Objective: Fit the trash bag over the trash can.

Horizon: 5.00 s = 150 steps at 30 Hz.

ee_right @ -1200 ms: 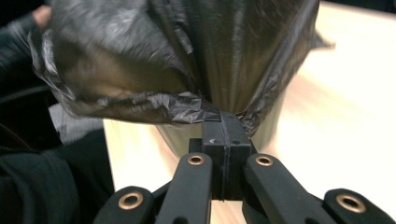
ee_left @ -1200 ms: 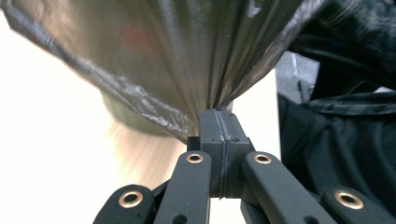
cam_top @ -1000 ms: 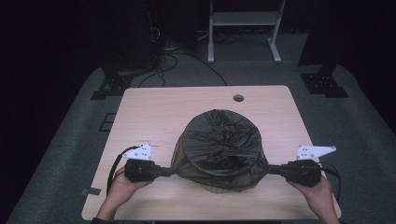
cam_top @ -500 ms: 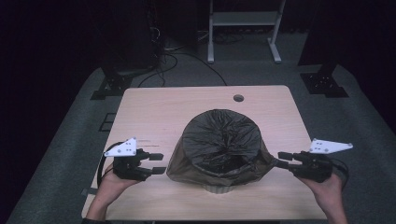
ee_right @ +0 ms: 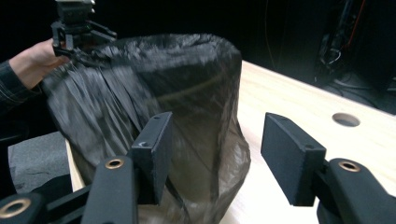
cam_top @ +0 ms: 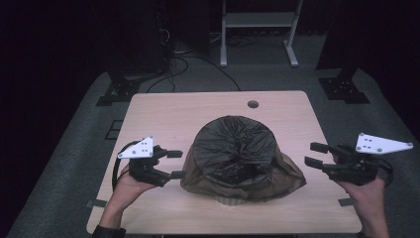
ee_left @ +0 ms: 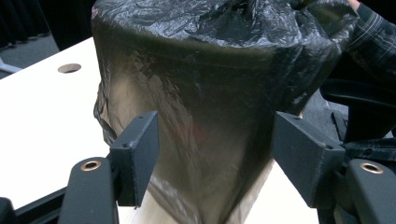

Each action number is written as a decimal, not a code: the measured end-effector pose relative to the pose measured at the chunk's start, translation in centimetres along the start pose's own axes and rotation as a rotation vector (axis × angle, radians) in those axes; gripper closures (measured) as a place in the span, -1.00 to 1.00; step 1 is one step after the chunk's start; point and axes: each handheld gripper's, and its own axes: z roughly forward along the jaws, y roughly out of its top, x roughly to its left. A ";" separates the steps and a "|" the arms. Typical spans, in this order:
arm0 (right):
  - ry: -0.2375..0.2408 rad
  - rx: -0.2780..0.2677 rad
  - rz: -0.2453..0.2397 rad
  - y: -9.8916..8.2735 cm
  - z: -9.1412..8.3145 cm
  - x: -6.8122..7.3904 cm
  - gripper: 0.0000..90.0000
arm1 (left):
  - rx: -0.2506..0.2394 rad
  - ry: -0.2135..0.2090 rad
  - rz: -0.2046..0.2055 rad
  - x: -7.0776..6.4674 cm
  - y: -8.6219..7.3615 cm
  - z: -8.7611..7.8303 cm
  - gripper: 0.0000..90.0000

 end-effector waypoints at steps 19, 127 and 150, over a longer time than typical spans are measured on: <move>0.261 0.100 -0.047 -0.9 7.1 1.3 0.29 | 0.028 -0.071 0.039 0.8 0.4 2.1 0.04; 0.234 0.361 -0.260 7.6 16.9 3.1 -1.00 | 0.386 0.288 -0.118 0.3 -13.5 -1.3 -1.00; 0.188 0.635 -0.317 7.4 19.8 4.1 -1.00 | 0.387 0.288 -0.118 0.3 -13.5 -1.3 -1.00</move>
